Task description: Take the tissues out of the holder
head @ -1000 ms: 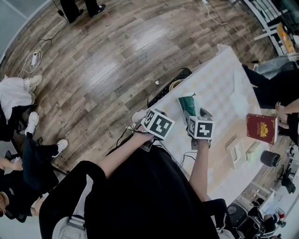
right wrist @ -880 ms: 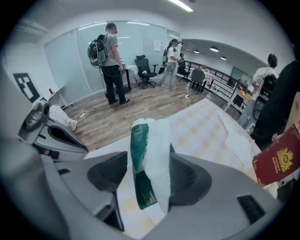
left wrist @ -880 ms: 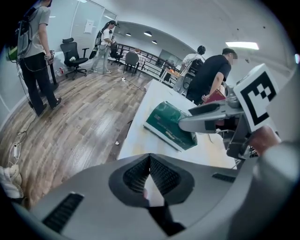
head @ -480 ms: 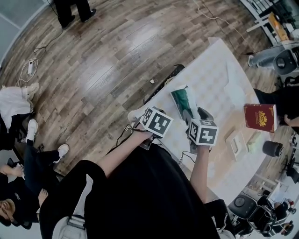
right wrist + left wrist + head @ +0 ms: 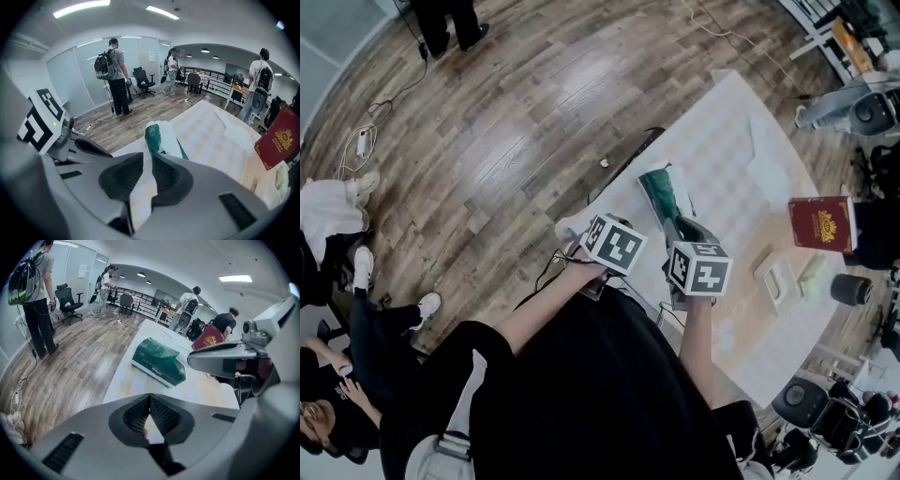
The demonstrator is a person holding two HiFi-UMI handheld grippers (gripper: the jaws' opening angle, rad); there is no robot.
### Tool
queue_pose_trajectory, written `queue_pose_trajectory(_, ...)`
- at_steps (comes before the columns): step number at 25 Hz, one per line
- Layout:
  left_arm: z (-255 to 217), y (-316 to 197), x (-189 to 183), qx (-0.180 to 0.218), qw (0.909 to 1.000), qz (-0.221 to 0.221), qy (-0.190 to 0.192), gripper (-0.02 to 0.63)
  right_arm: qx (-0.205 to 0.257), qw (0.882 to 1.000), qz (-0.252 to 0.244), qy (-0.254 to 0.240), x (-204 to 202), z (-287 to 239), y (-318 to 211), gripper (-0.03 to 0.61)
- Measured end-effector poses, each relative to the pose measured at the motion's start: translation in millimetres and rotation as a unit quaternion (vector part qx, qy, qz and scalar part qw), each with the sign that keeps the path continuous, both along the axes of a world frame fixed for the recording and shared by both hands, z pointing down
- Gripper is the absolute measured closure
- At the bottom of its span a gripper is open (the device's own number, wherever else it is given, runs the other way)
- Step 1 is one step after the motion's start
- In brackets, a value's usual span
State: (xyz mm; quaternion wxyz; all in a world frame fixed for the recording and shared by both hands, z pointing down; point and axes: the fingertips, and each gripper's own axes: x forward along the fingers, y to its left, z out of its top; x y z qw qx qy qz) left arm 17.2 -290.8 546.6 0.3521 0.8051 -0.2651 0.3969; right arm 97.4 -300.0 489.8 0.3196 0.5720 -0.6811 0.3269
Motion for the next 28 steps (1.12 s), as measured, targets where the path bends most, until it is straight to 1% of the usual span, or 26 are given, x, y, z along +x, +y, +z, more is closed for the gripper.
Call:
queue_pose_trajectory(2,0,2,-2,0.003,1.0000,-0.002,-0.001,0.607,-0.009,1.000,-0.005,-0.003,-6,6,5,0.537)
queue_pose_trajectory(6,0,5,-5,0.017,0.9997,-0.007,-0.013,0.607,-0.031,0.999,-0.024,0.000,-19,19,17,0.555)
queue_pose_trajectory(8,0,6,-9,0.020,0.9996,-0.012,-0.017,0.607,-0.040,0.999,-0.034,-0.009,-30,25,21,0.563)
queue_pose_trajectory(12,1,9,-20,0.026,0.9991,-0.023,-0.026,0.607,-0.063,0.997,-0.037,-0.028,-45,40,26,0.565)
queue_pose_trajectory(16,4,10,-30,0.032,0.9982,-0.035,-0.037,0.607,-0.073,0.996,-0.043,-0.019,-52,47,29,0.565)
queue_pose_trajectory(19,5,13,-33,0.028,0.9980,-0.041,-0.038,0.607,-0.077,0.995,-0.050,-0.027,-57,49,30,0.565)
queue_pose_trajectory(23,7,20,-35,0.027,0.9978,-0.043,-0.043,0.607,-0.083,0.994,-0.064,-0.035,-59,52,36,0.565)
queue_pose_trajectory(28,10,29,-34,0.022,0.9979,-0.041,-0.044,0.607,-0.088,0.993,-0.066,-0.032,-54,53,45,0.565)
